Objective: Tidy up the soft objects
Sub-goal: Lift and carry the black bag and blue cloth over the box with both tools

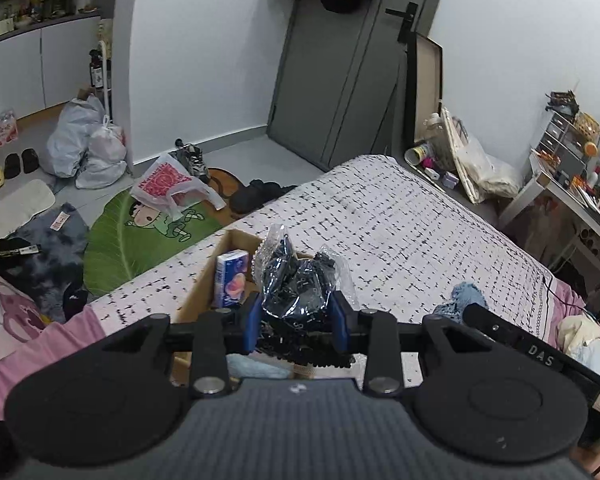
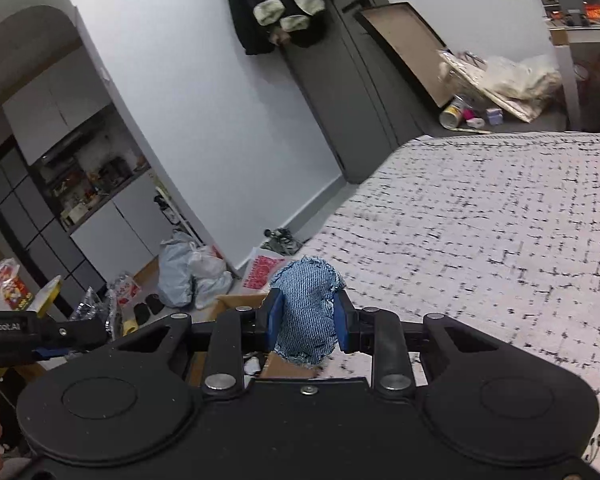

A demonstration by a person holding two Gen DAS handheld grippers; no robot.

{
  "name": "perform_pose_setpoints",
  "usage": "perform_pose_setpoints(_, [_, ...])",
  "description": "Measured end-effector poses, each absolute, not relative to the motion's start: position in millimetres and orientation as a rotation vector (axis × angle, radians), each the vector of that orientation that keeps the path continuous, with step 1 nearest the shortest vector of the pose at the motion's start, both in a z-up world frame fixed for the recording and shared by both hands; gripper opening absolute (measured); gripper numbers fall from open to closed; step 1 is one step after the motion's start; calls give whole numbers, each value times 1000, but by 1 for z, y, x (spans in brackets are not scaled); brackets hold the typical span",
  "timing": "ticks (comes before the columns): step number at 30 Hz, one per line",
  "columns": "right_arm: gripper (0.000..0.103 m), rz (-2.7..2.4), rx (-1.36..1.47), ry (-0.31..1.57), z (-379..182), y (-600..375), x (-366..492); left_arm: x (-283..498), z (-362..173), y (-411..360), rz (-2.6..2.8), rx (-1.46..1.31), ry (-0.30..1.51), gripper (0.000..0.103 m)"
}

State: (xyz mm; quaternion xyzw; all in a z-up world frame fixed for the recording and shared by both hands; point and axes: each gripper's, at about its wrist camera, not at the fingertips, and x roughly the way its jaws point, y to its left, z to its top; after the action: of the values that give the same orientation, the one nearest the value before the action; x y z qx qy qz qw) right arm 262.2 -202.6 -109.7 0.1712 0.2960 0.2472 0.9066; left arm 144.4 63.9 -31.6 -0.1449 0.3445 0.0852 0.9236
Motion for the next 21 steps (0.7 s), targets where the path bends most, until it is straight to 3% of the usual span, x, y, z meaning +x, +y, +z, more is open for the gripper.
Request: perform_pose_setpoints(21, [27,567,368,684,-111,-126,262,169,-86,125,204,-482,736,35])
